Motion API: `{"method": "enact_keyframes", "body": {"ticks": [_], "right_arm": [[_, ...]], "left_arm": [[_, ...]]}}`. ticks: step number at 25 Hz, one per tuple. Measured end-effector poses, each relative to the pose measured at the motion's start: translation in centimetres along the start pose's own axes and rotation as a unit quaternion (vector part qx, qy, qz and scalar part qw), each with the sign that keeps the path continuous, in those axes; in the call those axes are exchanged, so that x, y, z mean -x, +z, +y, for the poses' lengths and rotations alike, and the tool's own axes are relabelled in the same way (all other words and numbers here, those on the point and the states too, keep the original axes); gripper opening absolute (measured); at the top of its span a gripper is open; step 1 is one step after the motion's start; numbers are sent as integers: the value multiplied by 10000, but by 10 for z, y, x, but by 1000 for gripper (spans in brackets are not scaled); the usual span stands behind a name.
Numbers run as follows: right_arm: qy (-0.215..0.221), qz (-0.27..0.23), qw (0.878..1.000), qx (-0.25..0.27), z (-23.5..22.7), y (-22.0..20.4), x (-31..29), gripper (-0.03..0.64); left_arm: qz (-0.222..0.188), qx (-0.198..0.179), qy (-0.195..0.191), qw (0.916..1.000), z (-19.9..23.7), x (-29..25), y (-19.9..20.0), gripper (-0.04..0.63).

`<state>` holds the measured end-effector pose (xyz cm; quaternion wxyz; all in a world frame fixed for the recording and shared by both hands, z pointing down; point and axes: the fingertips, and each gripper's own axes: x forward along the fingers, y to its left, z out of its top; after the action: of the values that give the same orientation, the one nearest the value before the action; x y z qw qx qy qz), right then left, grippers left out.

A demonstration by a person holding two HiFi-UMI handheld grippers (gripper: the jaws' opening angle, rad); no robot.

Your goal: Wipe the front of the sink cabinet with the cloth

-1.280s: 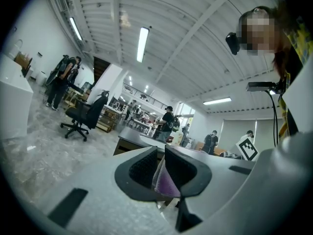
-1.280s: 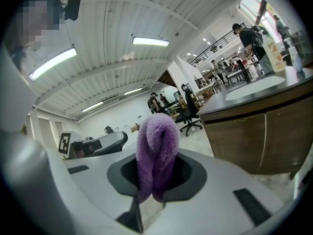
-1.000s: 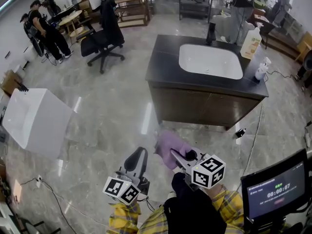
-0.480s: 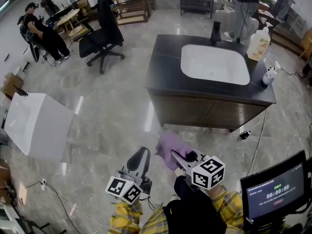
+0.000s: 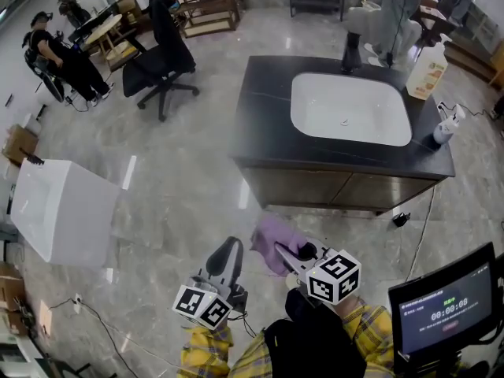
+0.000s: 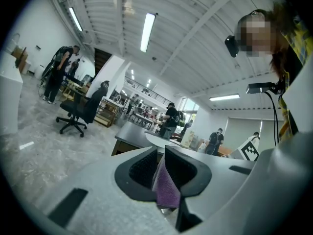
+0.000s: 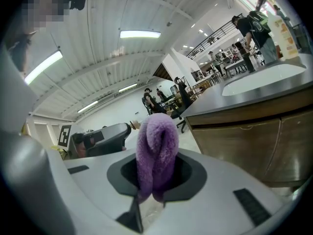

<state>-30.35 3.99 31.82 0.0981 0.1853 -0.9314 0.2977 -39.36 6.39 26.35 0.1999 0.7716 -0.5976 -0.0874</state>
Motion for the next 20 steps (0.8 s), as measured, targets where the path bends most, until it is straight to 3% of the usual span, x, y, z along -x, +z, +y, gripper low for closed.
{"method": "enact_keyframes", "body": {"ticks": [12,20], "right_arm": [[-289,7,9995,-82,-20,1,-24,66],[-607,-124,9980,-142,10,-13,-43,66]], "left_arm": [[161,85,-394,9991,20,-30,-6,44],[363,33,-777,9963,38,-4,5,44]]}}
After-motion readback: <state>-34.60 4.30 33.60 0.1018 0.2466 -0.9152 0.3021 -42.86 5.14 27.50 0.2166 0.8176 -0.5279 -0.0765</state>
